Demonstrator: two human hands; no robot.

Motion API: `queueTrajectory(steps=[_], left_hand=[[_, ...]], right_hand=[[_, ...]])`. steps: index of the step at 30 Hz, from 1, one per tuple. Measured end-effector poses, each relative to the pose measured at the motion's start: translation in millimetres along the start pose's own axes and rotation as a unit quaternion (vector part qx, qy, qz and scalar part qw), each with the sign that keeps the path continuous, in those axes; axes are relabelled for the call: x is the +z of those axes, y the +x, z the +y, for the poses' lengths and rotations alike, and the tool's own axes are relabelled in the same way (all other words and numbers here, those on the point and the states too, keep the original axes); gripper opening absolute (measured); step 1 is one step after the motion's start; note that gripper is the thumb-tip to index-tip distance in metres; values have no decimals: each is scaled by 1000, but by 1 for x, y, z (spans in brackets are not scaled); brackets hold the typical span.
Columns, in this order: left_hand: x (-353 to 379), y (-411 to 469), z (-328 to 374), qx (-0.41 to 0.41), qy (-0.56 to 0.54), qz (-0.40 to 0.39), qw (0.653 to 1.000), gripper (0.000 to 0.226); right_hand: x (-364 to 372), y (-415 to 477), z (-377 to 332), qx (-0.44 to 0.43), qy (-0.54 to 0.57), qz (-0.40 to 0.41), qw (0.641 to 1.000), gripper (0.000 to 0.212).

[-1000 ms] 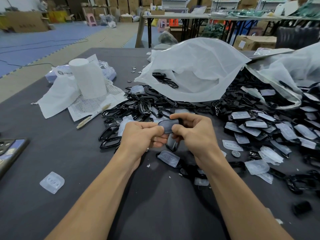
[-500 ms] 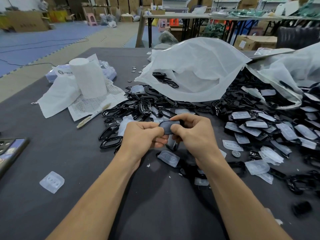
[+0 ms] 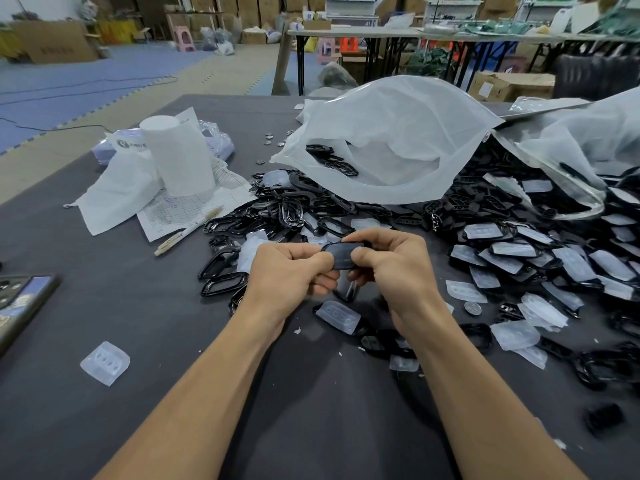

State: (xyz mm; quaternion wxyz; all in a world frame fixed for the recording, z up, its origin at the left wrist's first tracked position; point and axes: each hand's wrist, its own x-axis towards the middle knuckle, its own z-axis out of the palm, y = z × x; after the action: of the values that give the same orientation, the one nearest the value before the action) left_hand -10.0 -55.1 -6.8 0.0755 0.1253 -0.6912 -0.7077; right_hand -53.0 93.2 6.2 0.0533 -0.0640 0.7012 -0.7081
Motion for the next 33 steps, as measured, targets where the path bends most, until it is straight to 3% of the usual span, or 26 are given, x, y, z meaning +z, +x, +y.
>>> queueTrajectory(steps=[6,16,19,22,25,28,33], left_hand=[[0,-1,0,11,15,11,1000,14],[1,-4,3,51,2,24,998,22],[2,-4,4,37,-10,34,999,14],[3,-2,4,32,-19,53,998,17],[3,-2,4,36,-27,62,997,29],[3,-4,5,47,-26,48,997,30],[3,-4,6,41,-33,51,997,29]], right_hand=[[1,-2,2,-19,-32,21,999,27],[1,-2,2,-47,-49,-9,998,30],[-3,-2,-2,-27,-15,-42,999,33],[-5,-2,-2,-7,19,-27,999,31],[-3,-2,3,-40,-73,9,996,9],[0,-5,6,-71,-168,7,983,18],[0,-3,3,-49,-106,-15,993,14]])
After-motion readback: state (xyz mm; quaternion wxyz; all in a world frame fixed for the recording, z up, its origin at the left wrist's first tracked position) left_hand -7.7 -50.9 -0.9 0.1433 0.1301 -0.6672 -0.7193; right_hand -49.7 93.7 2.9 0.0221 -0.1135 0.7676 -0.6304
